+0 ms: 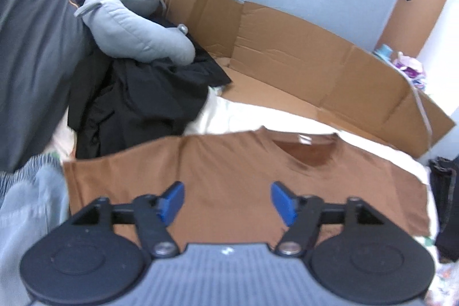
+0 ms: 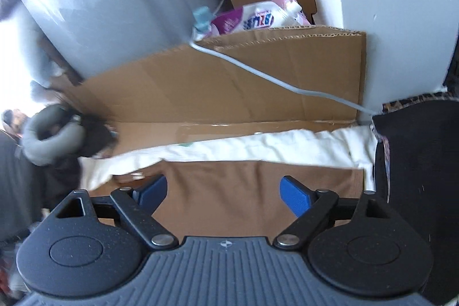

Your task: Fold clothes

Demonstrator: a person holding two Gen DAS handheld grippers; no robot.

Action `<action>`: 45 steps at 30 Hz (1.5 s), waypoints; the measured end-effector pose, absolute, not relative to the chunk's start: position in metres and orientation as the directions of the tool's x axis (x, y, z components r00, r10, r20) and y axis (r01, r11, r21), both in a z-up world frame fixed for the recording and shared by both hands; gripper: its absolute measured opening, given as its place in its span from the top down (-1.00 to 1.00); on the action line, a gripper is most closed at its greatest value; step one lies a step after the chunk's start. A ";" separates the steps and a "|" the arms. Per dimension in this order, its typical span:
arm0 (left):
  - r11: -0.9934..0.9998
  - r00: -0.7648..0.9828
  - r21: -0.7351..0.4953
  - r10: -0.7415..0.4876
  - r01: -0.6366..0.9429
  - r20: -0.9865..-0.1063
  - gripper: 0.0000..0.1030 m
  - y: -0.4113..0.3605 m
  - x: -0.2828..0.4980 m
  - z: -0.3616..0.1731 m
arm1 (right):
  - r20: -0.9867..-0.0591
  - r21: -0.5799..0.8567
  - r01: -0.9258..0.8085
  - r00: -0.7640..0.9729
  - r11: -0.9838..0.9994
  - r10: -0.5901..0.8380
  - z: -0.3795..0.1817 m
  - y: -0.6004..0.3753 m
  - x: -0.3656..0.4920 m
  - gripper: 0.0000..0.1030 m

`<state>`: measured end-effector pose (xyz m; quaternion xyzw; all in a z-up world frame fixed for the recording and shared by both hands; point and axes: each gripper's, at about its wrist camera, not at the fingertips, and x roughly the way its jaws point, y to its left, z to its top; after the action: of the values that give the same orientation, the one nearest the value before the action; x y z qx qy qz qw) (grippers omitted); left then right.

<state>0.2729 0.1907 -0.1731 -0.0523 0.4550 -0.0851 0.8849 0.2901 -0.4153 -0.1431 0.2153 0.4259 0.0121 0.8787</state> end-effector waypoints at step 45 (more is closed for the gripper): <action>0.965 0.454 -0.164 -0.242 0.203 -0.857 -0.99 0.160 0.076 0.022 | -0.797 0.282 0.146 0.586 0.948 0.147 0.058 -0.368 0.019 -0.99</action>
<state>0.0763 0.1604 0.0224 -0.0192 0.5058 -0.1302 0.8526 0.0188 -0.3683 0.0577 0.1608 0.4548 0.0002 0.8759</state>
